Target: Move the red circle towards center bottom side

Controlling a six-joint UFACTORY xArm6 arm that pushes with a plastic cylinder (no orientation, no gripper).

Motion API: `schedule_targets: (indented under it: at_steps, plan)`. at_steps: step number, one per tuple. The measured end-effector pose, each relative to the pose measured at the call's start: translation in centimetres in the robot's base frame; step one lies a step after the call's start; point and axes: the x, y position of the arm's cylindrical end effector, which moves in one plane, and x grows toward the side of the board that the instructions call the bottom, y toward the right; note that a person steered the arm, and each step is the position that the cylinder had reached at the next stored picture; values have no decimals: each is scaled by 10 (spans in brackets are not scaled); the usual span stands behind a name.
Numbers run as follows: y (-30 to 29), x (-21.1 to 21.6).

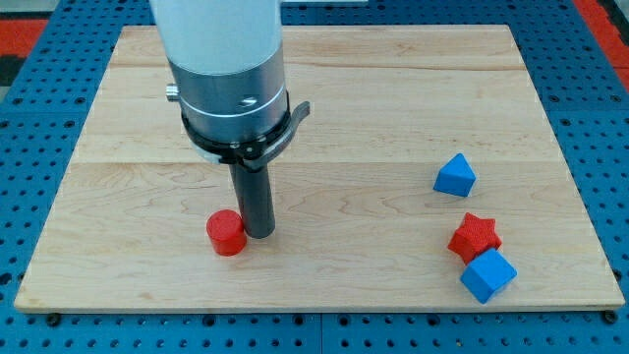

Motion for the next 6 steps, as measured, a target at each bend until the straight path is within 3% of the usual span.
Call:
schedule_targets:
  at_steps: [1,2,3,6]
  plan:
    - [57,-28]
    - [47,-59]
    - [46,-62]
    - [-40,-47]
